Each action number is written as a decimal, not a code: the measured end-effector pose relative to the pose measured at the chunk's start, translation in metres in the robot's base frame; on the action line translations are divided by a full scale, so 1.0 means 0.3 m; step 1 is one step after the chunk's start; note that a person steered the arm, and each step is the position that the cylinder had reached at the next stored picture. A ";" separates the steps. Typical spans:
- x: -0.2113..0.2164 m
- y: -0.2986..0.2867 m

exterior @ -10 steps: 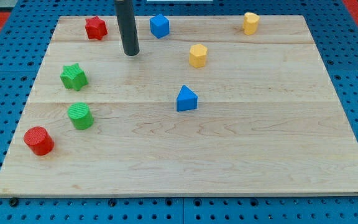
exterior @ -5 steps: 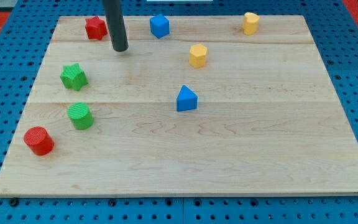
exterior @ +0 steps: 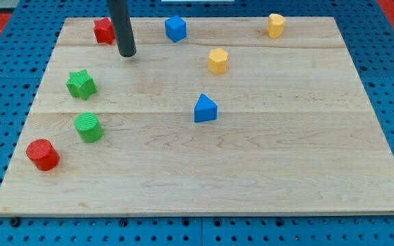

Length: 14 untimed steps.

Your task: Slide the blue triangle diagonally to the hexagon

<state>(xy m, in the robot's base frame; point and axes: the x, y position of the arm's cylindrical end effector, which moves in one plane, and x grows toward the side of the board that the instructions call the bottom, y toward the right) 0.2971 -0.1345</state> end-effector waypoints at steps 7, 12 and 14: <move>0.299 0.090; 0.544 0.640; 0.550 0.884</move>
<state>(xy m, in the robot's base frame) 0.4620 0.1307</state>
